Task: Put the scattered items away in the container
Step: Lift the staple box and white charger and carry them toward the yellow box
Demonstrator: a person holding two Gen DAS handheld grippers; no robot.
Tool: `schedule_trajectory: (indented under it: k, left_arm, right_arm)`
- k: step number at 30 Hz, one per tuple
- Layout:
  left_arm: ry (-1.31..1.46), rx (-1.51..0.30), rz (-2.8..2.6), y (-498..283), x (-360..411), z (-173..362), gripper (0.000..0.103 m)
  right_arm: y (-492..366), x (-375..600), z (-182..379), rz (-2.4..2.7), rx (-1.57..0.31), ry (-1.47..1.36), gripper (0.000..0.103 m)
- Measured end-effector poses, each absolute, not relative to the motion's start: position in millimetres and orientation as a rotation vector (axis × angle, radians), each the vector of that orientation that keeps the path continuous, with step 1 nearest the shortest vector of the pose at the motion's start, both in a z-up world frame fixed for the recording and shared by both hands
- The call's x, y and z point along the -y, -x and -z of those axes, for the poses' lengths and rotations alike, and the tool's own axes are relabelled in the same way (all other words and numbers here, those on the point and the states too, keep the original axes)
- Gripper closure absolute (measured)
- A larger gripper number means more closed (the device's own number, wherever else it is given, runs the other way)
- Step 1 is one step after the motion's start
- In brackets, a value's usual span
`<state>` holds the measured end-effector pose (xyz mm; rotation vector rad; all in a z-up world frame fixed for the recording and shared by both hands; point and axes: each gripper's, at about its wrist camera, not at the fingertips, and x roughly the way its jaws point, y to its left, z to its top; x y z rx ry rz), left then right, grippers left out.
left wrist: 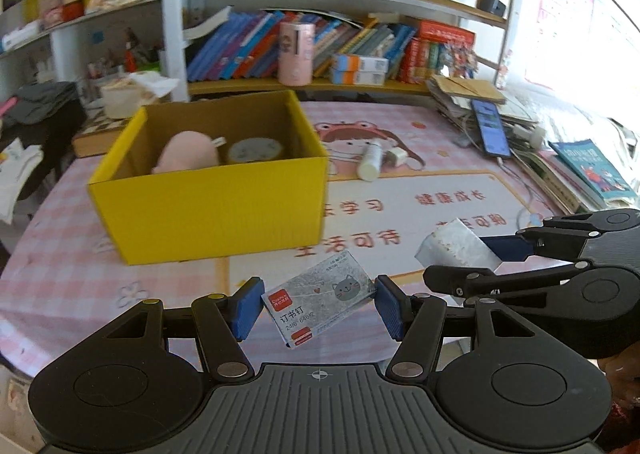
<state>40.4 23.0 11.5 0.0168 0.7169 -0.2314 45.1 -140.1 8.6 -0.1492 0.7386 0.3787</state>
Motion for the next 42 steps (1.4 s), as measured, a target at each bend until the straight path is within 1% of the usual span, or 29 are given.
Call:
schedule_trajectory:
  k: [13, 21, 33, 42]
  left_arm:
    - [0.014, -0.716, 0.159, -33, -71, -14, 0.043]
    - [0.023, -0.712, 0.150, -31, -88, -16, 0.043]
    - [0.038, -0.664, 0.143, -33, -100, -26, 0.043]
    - [0.044, -0.635, 0.130, -54, -105, -38, 0.043]
  right_arm:
    - [-45, 88, -11, -0.462, -0.727, 0.207, 0.062]
    - [-44, 74, -14, -0.469, -0.723, 0.218, 0.062]
    - [-50, 58, -23, -0.497, -0.685, 0.249, 0.062]
    - [-75, 53, -36, -0.527, -0.657, 0.235, 0.062]
